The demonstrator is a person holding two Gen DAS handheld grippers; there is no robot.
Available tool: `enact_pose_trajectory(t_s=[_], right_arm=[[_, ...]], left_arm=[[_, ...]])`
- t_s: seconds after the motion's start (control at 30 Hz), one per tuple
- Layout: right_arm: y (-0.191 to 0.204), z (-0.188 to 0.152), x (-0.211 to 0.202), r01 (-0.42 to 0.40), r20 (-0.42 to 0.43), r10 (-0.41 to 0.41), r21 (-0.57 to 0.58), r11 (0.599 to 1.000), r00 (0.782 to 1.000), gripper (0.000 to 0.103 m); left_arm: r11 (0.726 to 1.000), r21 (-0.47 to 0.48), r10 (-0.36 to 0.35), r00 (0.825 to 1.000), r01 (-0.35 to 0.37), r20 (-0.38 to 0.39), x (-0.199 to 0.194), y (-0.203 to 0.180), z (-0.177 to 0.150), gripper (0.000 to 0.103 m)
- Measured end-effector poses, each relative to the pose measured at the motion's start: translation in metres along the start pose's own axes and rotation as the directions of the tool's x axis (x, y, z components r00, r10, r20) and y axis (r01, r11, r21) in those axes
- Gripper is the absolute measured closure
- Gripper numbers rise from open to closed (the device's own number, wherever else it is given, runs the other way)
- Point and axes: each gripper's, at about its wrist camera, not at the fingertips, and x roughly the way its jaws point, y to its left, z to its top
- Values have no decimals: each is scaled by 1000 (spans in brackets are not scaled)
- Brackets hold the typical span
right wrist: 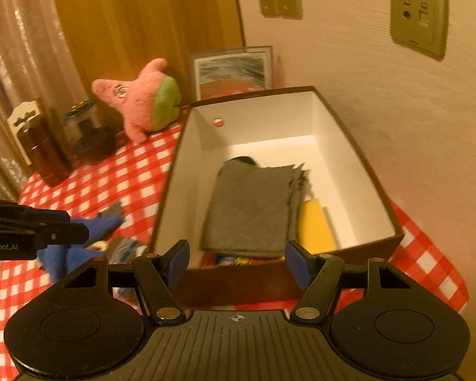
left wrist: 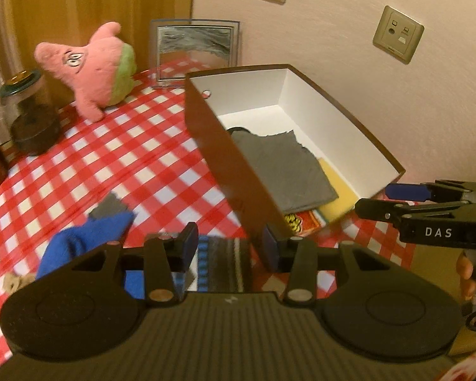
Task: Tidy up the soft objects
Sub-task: 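Move both tools back toward the blue towel and striped sock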
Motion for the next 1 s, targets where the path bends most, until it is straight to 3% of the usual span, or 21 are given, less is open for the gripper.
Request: enact_pose_trajectory(t_s=[0.57, 1.0], right_arm=[[83, -45, -18, -141, -38, 137, -119, 983, 990, 37], [131, -69, 12, -223, -116, 202, -206, 953, 972, 37]], left_arm=[[992, -94, 83, 996, -85, -25, -62, 40, -71, 60], [955, -231, 177, 982, -188, -69, -85, 87, -117, 60]])
